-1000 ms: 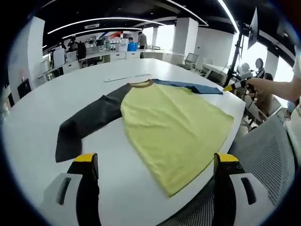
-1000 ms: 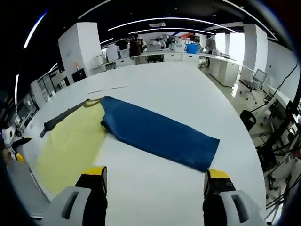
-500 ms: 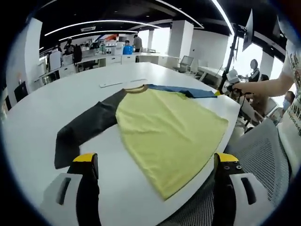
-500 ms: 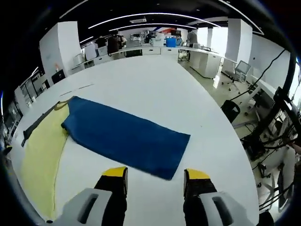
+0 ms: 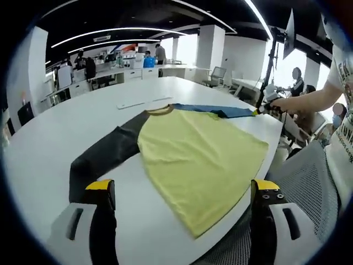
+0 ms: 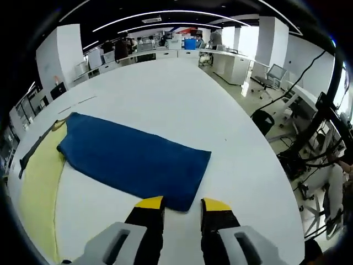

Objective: Fold the garment on the visible template until the final outline fits inside the template.

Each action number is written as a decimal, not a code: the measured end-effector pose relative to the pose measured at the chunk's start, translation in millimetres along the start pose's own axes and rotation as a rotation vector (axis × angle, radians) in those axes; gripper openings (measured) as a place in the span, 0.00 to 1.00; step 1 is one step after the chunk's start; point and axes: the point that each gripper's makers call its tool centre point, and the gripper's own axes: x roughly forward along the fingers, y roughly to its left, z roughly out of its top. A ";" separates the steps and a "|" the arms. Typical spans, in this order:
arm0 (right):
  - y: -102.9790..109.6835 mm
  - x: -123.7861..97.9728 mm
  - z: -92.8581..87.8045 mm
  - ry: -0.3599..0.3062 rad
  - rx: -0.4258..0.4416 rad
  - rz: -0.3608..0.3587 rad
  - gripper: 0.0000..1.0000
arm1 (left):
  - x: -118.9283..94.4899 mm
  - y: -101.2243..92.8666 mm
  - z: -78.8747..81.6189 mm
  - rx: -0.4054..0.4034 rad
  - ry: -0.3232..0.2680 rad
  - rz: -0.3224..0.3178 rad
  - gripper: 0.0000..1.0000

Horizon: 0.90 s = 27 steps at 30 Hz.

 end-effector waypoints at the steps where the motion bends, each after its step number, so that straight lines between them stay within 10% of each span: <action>1: -0.2 0.0 0.4 -0.001 0.003 -0.002 0.21 | -0.2 -0.1 -0.1 0.001 0.001 0.001 0.99; 27: 5.2 7.1 1.9 0.077 0.019 0.006 0.00 | -2.2 -3.0 2.5 0.011 0.000 -0.016 0.99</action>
